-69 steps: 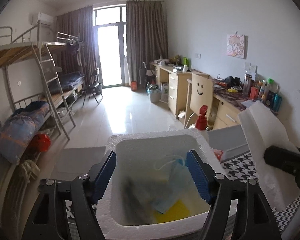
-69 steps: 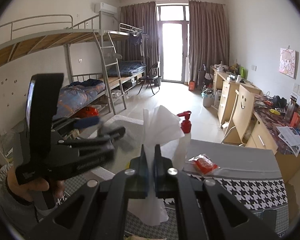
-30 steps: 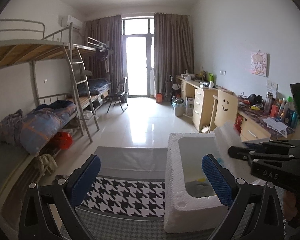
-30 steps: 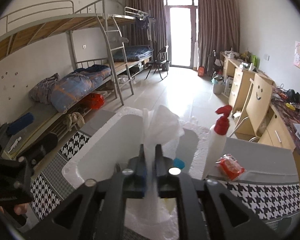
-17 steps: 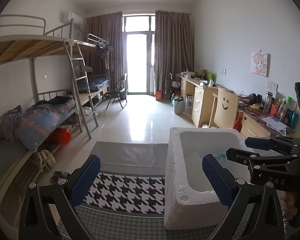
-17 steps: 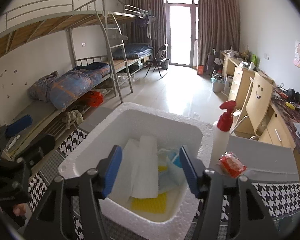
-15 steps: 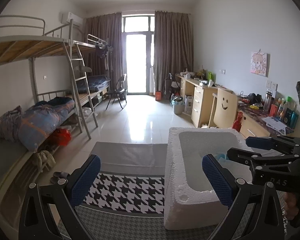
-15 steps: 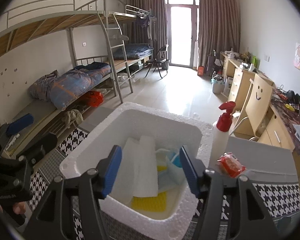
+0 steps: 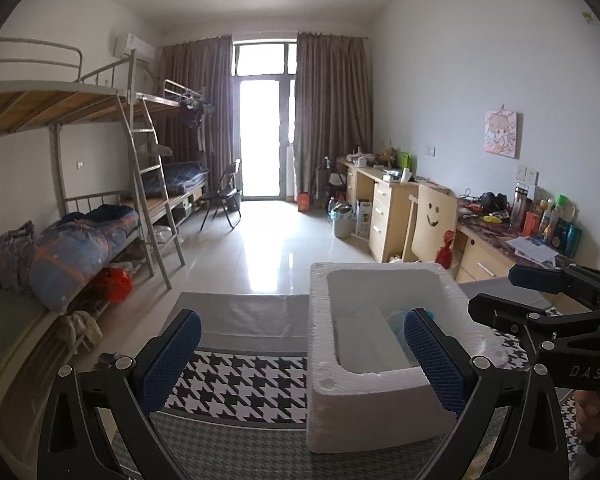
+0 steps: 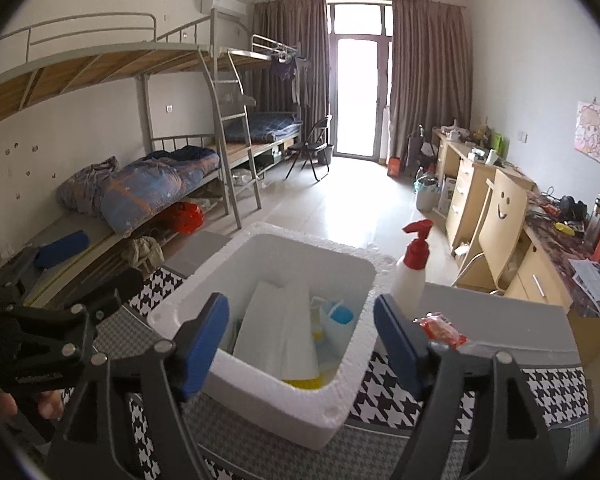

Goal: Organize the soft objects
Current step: 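Move both grippers back toward the floral cloth on the table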

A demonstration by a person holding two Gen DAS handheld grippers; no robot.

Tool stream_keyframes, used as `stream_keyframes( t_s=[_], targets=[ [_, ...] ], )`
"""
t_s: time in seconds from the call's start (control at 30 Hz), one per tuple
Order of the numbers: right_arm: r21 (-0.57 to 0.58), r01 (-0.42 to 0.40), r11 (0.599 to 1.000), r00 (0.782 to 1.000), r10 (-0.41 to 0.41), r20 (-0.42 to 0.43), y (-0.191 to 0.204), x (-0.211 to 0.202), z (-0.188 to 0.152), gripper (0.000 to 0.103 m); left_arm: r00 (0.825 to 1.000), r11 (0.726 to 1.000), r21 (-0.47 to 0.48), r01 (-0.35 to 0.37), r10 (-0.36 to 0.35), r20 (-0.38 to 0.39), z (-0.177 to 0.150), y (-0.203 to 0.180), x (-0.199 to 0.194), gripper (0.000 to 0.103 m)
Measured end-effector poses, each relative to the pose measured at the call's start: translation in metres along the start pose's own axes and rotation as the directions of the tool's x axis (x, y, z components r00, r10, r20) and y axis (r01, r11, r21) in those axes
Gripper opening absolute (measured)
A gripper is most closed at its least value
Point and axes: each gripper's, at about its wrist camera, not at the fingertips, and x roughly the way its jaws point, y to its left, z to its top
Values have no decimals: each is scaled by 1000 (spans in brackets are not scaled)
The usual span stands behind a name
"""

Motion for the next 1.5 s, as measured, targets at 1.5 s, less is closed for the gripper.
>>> stream_keyframes(
  t_s=[1.5],
  targets=[
    [108,177,978,978,-187,90,-47,-92,-75,85,967,961,112,254,-253,-24,-38,-84,-41,102]
  ],
)
